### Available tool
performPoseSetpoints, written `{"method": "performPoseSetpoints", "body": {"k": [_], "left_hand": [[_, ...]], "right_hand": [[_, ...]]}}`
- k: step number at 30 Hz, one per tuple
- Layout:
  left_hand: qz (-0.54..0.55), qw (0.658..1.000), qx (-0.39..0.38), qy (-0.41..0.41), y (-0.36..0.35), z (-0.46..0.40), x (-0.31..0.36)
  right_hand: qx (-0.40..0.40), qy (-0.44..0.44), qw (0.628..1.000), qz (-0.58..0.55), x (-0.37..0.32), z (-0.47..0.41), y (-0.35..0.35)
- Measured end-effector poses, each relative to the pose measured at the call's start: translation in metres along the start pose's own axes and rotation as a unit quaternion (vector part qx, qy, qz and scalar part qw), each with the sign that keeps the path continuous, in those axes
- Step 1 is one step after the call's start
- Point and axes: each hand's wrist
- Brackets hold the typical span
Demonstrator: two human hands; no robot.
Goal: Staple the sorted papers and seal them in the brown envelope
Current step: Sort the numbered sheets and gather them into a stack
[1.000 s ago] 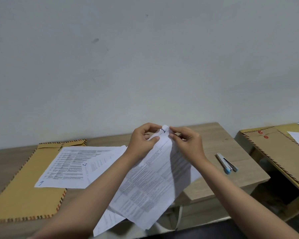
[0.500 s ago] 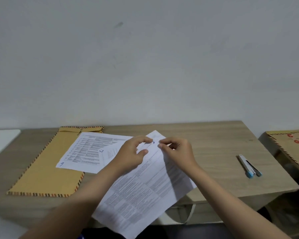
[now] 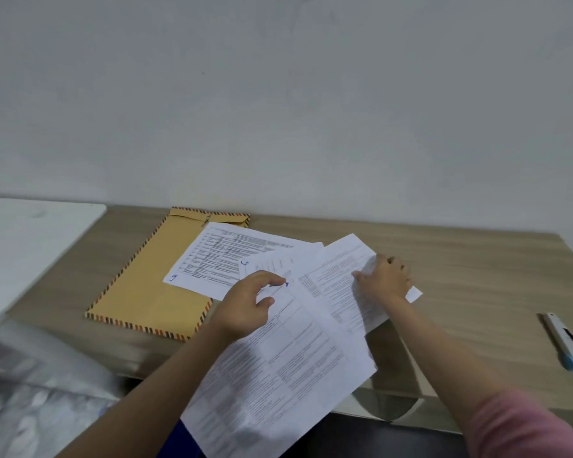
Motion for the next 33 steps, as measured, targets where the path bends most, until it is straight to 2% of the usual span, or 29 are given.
{"method": "performPoseSetpoints", "body": {"k": [13,18,21,23,25,27,30,33], "left_hand": [[0.017,1.000,-0.010,0.006,-0.022,-0.019,-0.018],[0.049,0.999,0.009,0.021,-0.024,-0.029,-0.015],[0.072,0.996,0.023,0.039,-0.016,-0.031,-0.017],[0.075,0.996,0.026,0.049,-0.009,-0.029,-0.023],[0.073,0.995,0.028,0.056,0.000,-0.025,-0.032],[0.062,0.996,0.039,0.046,0.009,-0.018,-0.041],[0.039,0.996,0.068,0.037,0.025,-0.006,-0.053],[0.001,0.996,0.086,0.029,0.039,0.007,-0.067]], "right_hand": [[0.036,0.001,0.999,0.020,0.030,-0.003,0.008],[0.055,0.025,0.995,0.078,0.044,0.004,0.015],[0.078,0.089,0.992,0.048,0.039,0.008,0.017],[0.078,0.185,0.980,-0.014,0.024,0.014,0.015],[0.048,0.284,0.955,-0.074,0.001,0.022,0.011],[-0.029,0.338,0.932,-0.124,-0.030,0.029,0.006],[-0.195,0.326,0.906,-0.188,-0.077,0.038,-0.001],[-0.309,0.396,0.856,-0.117,-0.112,0.045,-0.012]]}}
Point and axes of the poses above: each hand's wrist, its own z-axis away from the middle knuckle, its own y-axis out of the back of the hand, x = y × z, and after that the axes turned 15 degrees about x, right-handed
